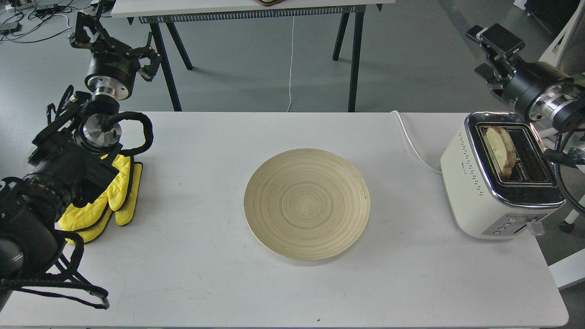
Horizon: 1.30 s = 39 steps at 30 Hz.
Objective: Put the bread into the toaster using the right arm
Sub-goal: 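Release the bread and raise the right gripper away from the toaster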
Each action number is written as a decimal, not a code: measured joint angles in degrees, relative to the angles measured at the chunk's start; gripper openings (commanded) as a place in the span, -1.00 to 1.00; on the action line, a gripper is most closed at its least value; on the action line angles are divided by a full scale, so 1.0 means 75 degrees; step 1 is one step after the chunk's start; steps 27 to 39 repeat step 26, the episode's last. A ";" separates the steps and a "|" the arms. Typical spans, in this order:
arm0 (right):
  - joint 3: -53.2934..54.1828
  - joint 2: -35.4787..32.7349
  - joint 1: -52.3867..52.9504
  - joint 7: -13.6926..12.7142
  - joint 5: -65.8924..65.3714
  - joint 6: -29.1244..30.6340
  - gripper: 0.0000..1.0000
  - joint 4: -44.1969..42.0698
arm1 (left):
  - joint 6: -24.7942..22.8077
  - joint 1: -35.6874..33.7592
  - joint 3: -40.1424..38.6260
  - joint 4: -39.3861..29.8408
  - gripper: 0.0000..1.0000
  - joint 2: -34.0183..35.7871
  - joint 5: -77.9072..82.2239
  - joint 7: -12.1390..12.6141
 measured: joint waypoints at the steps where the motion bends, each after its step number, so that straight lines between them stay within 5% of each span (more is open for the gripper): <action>1: 0.0072 0.0248 -0.0002 0.0105 0.0305 0.0004 0.99 -0.0163 | 0.0000 0.0000 0.0000 0.0000 1.00 0.0000 0.0000 0.0000; 11: 0.1645 0.2712 -0.0143 0.0297 0.4029 0.0139 0.99 -0.1957 | 0.0000 0.0000 -0.0003 0.0000 1.00 0.0012 -0.0002 -0.0001; 17: 0.3467 0.3945 -0.0414 0.0176 0.4309 0.1721 0.99 -0.3959 | 0.0000 0.0000 -0.0009 0.0000 1.00 0.0013 0.0000 -0.0001; 26: 0.4258 0.4031 -0.0711 0.0208 0.4836 0.3454 0.99 -0.4789 | -0.0001 0.0000 -0.0009 0.0000 1.00 0.0013 0.0000 -0.0001; 39: 0.4258 0.4031 -0.0711 0.0208 0.4836 0.3454 0.99 -0.4789 | -0.0001 0.0000 -0.0009 0.0000 1.00 0.0013 0.0000 -0.0001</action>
